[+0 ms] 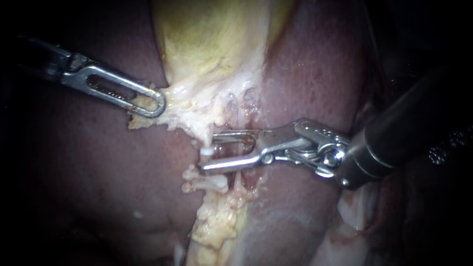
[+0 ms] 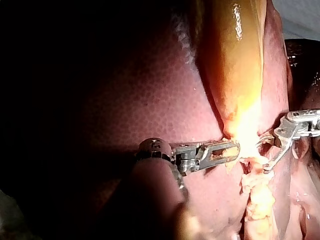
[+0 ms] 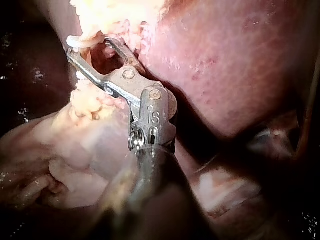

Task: Going back third clip left tube

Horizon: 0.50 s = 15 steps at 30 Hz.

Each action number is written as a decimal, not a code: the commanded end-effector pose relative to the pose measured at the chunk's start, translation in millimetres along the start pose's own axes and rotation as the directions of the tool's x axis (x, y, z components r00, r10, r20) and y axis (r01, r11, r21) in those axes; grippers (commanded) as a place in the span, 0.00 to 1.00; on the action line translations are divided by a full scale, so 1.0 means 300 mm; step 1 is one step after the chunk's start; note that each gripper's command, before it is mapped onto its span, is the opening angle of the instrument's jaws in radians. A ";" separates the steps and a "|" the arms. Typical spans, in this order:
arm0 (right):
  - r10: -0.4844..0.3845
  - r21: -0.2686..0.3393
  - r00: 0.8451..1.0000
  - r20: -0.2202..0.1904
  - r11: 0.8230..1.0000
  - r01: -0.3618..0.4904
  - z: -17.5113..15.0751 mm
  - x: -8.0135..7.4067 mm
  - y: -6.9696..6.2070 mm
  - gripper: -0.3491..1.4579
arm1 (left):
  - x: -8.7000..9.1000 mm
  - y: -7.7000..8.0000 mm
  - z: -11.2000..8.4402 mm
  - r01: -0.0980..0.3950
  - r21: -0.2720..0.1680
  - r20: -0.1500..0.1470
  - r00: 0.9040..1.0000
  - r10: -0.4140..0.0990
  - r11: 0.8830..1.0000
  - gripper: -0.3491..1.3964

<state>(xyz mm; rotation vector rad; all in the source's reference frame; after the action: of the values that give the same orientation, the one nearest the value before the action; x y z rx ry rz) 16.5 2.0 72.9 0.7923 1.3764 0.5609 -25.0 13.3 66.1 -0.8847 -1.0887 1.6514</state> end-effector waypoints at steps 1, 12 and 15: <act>0.000 -0.003 1.000 0.000 1.000 0.000 -0.001 -0.0002 -0.0002 0.47 | 0.0000 0.0000 0.0000 0.000 0.000 0.000 1.000 0.000 1.000 0.00; -0.017 0.002 1.000 0.002 1.000 0.017 -0.003 0.0000 -0.0021 0.47 | 0.0000 0.0000 -0.0001 0.000 0.000 0.000 1.000 0.000 1.000 0.00; -0.022 0.001 1.000 0.002 1.000 0.022 -0.002 0.0002 -0.0030 0.47 | 0.0000 0.0000 -0.0001 0.000 0.000 0.000 1.000 0.000 1.000 0.00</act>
<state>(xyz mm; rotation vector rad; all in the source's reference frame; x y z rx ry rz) 15.8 1.5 72.1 0.7775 1.3823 0.5418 -25.0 13.3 66.1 -0.8851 -1.0889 1.6515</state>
